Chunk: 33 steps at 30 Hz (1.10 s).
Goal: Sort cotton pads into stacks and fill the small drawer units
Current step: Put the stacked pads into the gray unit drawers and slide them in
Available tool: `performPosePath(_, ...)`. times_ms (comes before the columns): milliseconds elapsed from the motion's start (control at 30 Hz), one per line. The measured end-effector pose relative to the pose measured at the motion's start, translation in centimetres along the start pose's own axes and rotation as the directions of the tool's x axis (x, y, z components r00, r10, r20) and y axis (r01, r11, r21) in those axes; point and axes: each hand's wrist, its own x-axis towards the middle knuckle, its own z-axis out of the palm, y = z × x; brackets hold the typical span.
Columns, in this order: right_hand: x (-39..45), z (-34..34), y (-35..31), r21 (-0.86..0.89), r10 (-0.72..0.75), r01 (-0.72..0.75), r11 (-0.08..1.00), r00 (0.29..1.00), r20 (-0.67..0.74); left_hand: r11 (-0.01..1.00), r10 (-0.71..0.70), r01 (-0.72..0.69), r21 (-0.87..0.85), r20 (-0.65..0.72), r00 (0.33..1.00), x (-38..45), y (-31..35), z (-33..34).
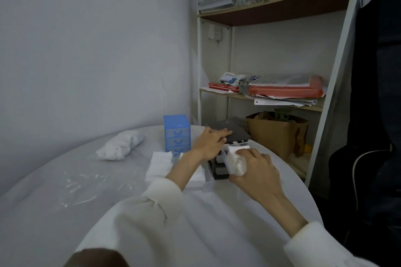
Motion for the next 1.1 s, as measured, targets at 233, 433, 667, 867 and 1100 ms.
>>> performPosePath(233, 0.4, 0.3, -0.1, 0.004, 0.015, -0.014, 1.0, 0.999, -0.032, 0.997, 0.004, -0.004, -0.077, -0.001, 1.0, 0.0, -0.5, 0.4)
performPosePath(433, 1.1, 0.1, 0.0, -0.03, 0.009, -0.008, 1.0, 0.999, 0.032, 0.996, 0.01, -0.008, -0.083, 0.013, 1.0, -0.1, -0.7, 0.5)
performPosePath(667, 2.4, -1.0, 0.2, -0.043, 0.006, 0.0, 0.999, 0.991, 0.137, 0.994, 0.013, -0.011, -0.104, 0.019, 1.0, -0.1, -0.6, 0.5)
performPosePath(867, 3.3, -1.8, 0.0, -0.092, 0.003, 0.017, 0.996, 0.976, 0.22, 0.995, 0.013, -0.012, -0.103, 0.013, 1.0, -0.2, -0.5, 0.5)
performPosePath(1100, 4.6, -3.0, -0.8, -0.042, 0.013, -0.003, 0.999, 0.972, 0.233, 0.99, 0.02, -0.014, -0.138, 0.04, 0.999, -0.2, -0.9, 0.2)
